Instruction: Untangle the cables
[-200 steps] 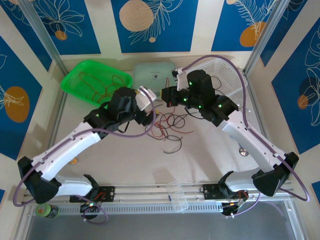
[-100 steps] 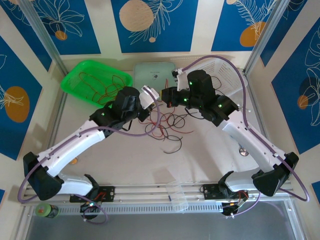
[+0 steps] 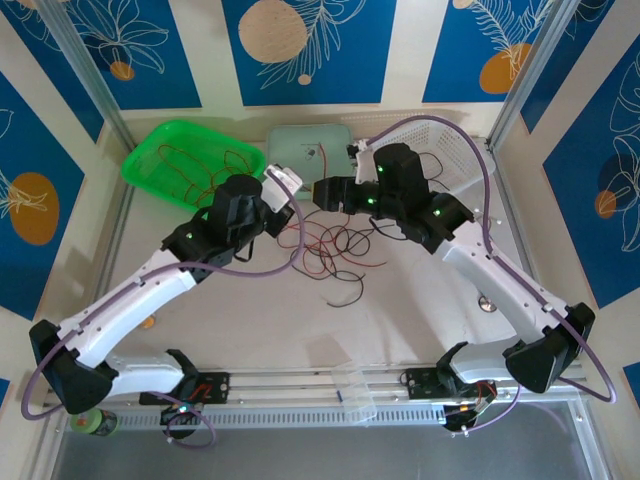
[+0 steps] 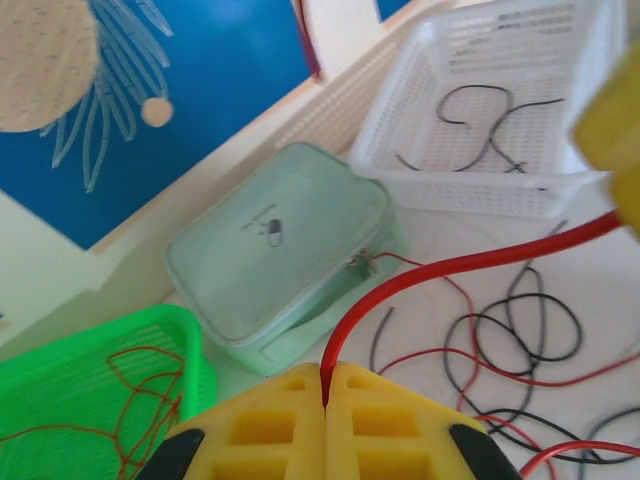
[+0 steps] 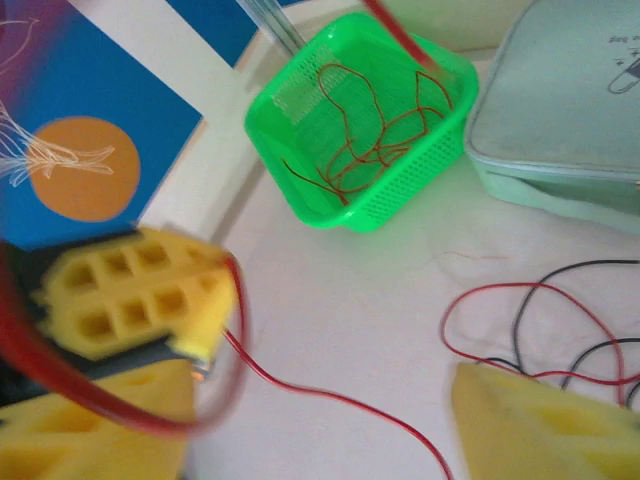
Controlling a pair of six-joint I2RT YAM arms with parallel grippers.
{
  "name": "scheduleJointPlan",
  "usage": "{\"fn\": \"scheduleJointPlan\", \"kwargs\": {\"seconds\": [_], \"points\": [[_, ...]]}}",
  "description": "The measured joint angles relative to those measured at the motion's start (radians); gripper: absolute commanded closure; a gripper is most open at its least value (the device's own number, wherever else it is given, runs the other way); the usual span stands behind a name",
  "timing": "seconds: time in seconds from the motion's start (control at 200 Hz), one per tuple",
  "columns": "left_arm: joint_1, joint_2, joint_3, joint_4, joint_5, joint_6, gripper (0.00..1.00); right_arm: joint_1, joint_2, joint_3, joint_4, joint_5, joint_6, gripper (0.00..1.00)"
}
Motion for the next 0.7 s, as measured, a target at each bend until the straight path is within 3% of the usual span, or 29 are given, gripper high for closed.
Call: {"fn": "scheduleJointPlan", "kwargs": {"seconds": [0.115, 0.325, 0.7], "points": [[0.075, 0.023, 0.042, -0.001, -0.028, -0.018, 1.00, -0.012, -0.002, -0.033, 0.000, 0.000, 0.010, 0.18], [0.293, 0.115, 0.153, 0.000, -0.016, -0.067, 1.00, -0.025, -0.076, -0.130, -0.013, 0.001, 0.025, 0.14], [0.572, 0.484, 0.407, 0.054, -0.043, -0.088, 1.00, -0.044, -0.270, -0.374, -0.061, 0.001, 0.078, 0.13]]}}
